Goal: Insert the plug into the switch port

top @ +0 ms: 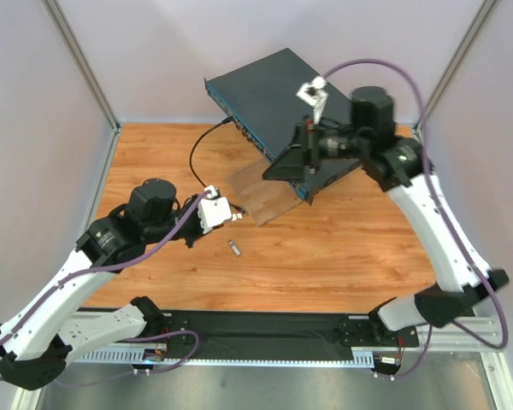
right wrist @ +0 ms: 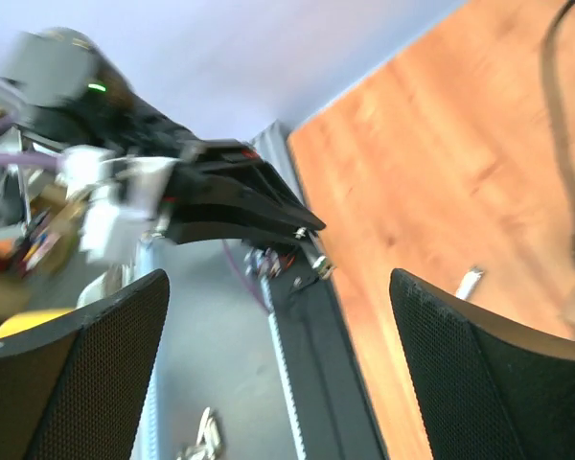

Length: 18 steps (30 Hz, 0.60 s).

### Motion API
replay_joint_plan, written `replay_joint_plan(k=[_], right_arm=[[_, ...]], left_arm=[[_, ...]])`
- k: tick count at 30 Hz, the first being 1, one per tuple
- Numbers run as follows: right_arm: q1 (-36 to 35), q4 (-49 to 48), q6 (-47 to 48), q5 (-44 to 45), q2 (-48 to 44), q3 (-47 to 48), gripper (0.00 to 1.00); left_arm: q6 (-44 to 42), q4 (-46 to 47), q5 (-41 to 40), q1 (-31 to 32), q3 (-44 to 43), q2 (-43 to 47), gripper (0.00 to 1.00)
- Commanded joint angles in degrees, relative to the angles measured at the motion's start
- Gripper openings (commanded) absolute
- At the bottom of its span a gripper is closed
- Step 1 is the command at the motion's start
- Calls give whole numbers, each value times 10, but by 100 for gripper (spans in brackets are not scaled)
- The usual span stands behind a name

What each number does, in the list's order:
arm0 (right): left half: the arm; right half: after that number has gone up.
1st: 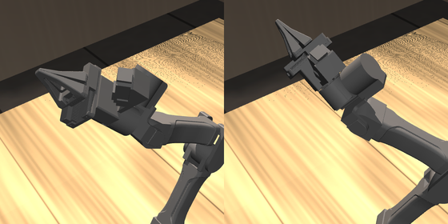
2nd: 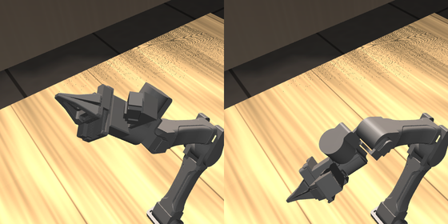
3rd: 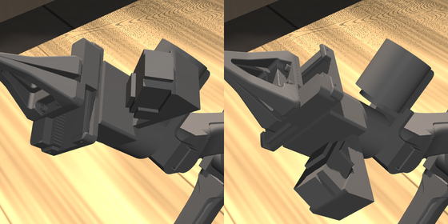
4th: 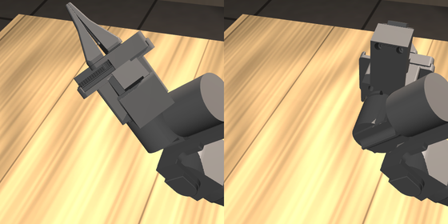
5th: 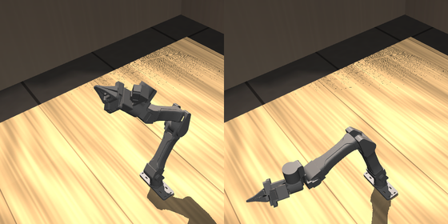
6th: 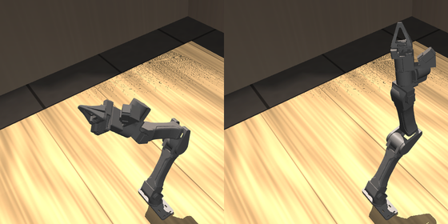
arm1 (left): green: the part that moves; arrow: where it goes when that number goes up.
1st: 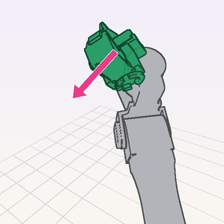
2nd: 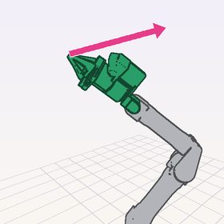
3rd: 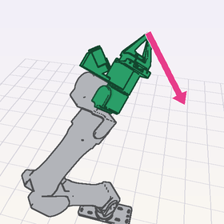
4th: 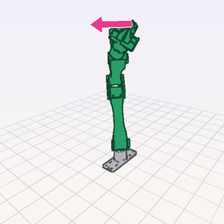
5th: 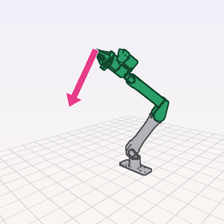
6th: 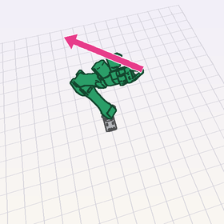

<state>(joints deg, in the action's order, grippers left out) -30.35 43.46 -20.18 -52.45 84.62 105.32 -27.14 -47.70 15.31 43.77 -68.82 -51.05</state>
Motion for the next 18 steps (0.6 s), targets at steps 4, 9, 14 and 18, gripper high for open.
replay_joint_plan(k=[4, 9, 14, 18], right_arm=[[180, -77, -86, 59, -175, -107, 99], [348, -68, -124, 49, -247, -226, 100], [433, -112, -208, -23, -241, -325, 100], [441, -179, -230, -28, -223, -387, 100]], left_arm=[[161, 73, -58, -7, -68, -67, 0], [207, 35, -108, -12, -159, -155, 0], [239, 23, -67, -68, -214, -222, 0], [263, 15, -31, -122, -252, -254, 0]])
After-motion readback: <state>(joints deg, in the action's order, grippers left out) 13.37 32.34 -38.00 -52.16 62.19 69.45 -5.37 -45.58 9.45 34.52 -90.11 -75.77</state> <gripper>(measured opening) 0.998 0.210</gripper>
